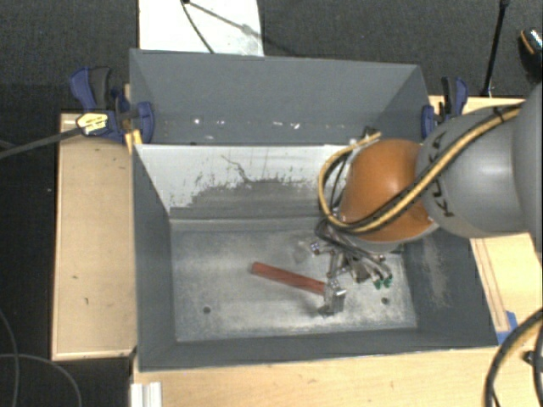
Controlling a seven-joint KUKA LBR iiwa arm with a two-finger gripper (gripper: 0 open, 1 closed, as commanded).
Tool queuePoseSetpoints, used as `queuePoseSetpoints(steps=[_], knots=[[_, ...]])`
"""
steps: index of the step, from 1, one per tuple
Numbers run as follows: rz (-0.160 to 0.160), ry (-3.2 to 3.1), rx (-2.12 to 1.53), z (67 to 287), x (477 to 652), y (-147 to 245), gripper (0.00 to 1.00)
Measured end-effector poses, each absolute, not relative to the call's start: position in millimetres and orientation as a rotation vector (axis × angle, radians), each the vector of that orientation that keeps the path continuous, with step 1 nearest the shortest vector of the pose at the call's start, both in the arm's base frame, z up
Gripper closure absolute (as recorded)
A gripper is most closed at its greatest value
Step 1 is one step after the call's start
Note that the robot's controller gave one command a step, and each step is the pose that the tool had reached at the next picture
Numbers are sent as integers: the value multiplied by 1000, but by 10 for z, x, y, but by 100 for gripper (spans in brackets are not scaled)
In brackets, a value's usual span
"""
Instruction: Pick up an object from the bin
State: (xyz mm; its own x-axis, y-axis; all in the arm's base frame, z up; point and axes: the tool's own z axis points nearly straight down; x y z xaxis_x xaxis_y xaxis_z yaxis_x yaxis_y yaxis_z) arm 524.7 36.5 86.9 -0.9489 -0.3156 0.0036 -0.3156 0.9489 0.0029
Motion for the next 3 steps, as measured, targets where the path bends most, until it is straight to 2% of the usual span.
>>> queuePoseSetpoints(steps=[1,2,3], knots=[[1,-3106,503,694,5472,174,0],[0,-3105,506,706,5464,185,100],[2,-3059,767,2329,5835,358,100]])
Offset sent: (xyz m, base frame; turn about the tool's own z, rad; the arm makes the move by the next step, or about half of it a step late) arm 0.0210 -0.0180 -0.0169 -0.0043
